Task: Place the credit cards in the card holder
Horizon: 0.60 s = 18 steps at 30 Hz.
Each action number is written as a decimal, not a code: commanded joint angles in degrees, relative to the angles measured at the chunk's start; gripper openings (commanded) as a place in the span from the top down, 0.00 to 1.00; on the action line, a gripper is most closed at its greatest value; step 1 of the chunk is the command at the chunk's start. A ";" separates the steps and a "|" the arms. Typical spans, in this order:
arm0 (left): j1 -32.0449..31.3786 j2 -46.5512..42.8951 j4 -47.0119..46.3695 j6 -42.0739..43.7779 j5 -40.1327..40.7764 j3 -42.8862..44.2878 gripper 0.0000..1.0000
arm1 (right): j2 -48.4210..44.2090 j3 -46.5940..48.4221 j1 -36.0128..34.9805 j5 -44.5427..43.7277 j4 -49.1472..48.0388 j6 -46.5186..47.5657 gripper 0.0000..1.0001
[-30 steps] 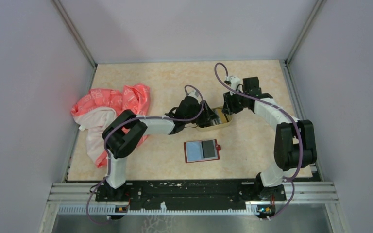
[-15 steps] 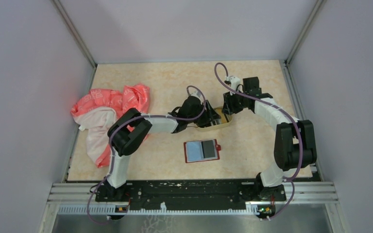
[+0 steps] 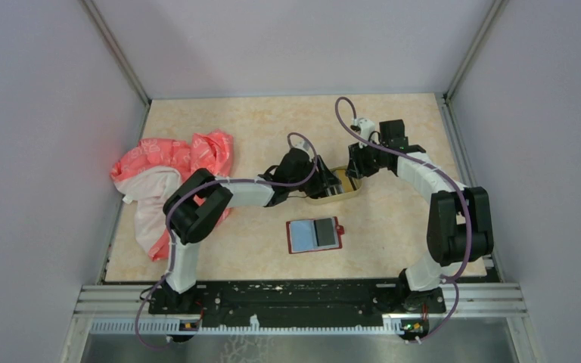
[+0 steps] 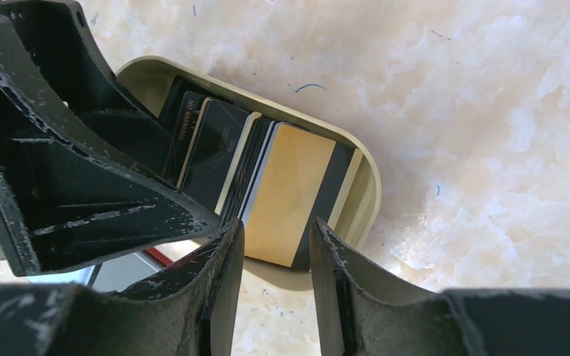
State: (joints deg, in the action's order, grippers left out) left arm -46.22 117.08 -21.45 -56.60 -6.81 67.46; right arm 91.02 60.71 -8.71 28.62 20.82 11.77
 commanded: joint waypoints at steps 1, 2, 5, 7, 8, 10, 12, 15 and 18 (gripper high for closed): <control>0.87 -3.46 -2.16 -1.34 -1.65 -1.63 0.41 | -2.34 0.07 0.60 1.44 -0.77 0.01 0.62; 1.01 -3.58 -2.26 -1.40 -1.70 -1.82 0.41 | -2.42 0.03 0.59 1.49 -0.71 0.01 0.62; 1.16 -4.23 -2.30 -1.39 -1.71 -2.44 0.42 | -2.34 0.03 0.61 1.52 -0.75 0.01 0.62; 1.21 -4.64 -2.17 -1.41 -1.64 -2.84 0.43 | -2.41 0.07 0.57 1.55 -0.74 0.01 0.62; 1.19 -4.76 -2.00 -1.34 -1.51 -3.01 0.43 | -2.35 0.03 0.55 1.60 -0.73 0.01 0.62; 1.23 -5.01 -1.42 -1.17 -1.14 -3.24 0.43 | -2.29 0.02 0.60 1.61 -0.63 0.01 0.62; 1.26 -5.21 -0.76 -1.02 -0.84 -3.55 0.46 | -2.26 0.02 0.62 1.61 -0.67 0.01 0.62; 1.39 -5.53 0.48 -0.59 -0.29 -3.74 0.47 | -2.19 0.04 0.62 1.61 -0.66 0.01 0.62; 1.48 -5.86 1.86 -0.15 0.40 -3.85 0.47 | -2.18 0.03 0.55 1.61 -0.61 0.01 0.62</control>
State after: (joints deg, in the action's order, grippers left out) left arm -45.21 113.67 -20.86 -57.41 -7.44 64.14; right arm 91.02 60.71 -8.71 28.84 20.86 11.77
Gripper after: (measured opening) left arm 0.533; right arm 0.379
